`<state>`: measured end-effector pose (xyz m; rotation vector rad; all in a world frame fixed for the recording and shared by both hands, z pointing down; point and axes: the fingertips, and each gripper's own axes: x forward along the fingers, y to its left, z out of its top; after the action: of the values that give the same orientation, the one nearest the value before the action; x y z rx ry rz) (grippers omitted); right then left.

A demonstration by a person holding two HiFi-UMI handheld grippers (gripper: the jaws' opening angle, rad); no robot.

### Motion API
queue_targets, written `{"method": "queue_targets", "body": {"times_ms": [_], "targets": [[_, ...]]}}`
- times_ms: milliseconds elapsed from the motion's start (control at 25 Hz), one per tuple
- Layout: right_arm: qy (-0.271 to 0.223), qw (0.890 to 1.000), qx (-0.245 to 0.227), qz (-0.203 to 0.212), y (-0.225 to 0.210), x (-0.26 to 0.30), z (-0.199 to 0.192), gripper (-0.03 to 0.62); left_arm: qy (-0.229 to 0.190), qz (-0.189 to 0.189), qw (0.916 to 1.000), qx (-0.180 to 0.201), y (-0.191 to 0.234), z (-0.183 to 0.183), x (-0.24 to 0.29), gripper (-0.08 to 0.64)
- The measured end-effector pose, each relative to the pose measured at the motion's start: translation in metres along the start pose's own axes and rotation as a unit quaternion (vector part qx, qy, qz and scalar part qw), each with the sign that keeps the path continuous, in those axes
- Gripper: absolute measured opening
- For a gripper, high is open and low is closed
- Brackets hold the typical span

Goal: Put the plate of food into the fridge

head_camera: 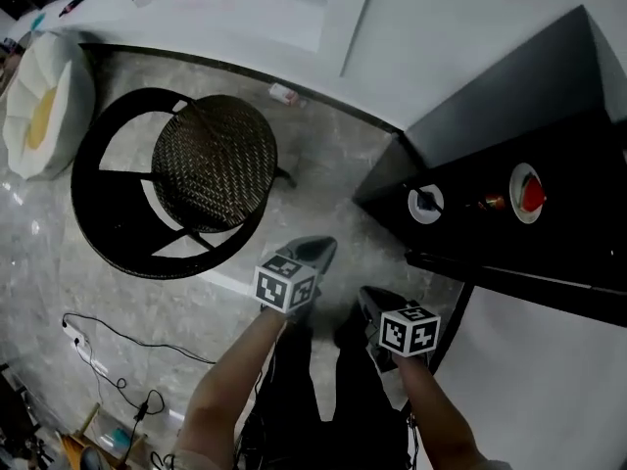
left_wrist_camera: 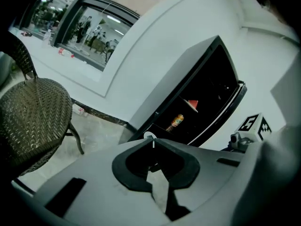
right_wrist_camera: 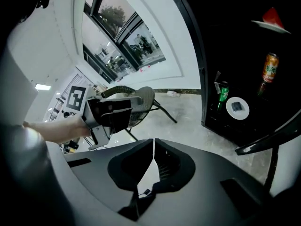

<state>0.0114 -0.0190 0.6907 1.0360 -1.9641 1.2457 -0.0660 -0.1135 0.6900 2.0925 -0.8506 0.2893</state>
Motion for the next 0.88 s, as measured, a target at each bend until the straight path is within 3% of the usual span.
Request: {"method": "queue_targets", "body": {"times_ms": [360, 520, 680, 880], "targets": [[-0.032, 0.999, 0.023, -0.022, 0.046, -0.025, 0.045, 0.026, -0.018, 0.009, 0.9998, -0.004, -0.023, 0.051, -0.053, 0.018], [-0.041, 0.999, 0.012, -0.02, 0.067, -0.033, 0.064, 0.026, -0.004, -0.014, 0.9996, 0.026, -0.047, 0.064, -0.064, 0.018], [-0.047, 0.999, 0.009, -0.016, 0.074, -0.039, 0.076, 0.026, 0.02, -0.004, 0.9967, 0.078, -0.06, 0.076, -0.069, 0.018], [-0.06, 0.998, 0.01, -0.023, 0.071, -0.054, 0.095, 0.026, 0.027, -0.005, 0.9947, 0.099, -0.073, 0.092, -0.07, 0.018]]}}
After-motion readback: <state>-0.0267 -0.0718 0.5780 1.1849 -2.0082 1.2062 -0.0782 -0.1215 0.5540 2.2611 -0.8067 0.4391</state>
